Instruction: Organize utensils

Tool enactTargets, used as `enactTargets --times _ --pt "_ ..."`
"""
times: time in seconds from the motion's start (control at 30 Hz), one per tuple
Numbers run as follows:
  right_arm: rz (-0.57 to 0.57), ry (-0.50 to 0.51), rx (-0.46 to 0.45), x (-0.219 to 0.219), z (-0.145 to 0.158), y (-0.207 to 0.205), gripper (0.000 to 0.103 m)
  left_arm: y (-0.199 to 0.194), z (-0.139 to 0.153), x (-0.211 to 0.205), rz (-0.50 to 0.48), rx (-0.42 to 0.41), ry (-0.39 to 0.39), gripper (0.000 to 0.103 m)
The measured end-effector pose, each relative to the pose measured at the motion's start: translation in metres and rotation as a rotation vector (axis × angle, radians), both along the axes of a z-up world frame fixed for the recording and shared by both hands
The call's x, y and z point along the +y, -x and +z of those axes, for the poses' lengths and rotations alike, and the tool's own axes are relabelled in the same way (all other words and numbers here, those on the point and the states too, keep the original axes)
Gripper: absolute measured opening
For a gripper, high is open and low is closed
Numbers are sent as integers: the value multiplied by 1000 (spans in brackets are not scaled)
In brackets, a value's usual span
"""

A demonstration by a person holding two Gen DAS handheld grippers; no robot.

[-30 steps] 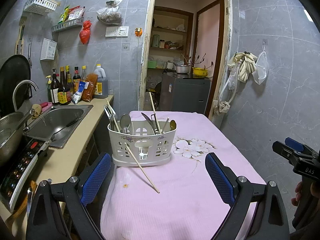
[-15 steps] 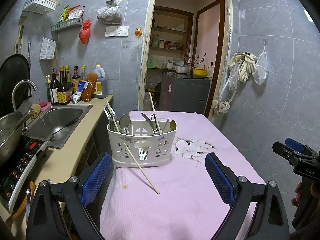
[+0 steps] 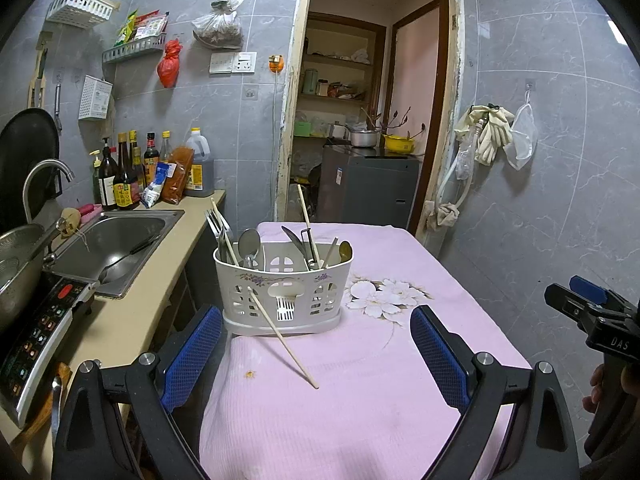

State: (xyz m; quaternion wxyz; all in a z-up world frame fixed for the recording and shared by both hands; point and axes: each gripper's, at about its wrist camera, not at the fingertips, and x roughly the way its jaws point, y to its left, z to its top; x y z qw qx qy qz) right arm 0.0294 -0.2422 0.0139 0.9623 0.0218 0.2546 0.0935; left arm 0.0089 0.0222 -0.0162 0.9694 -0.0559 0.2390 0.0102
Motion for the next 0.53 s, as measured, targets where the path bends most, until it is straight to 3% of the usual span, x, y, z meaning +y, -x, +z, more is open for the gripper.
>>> enactTargets --times 0.53 --pt "0 1 0 1 1 0 101 -2 1 -4 22 3 -21 95"
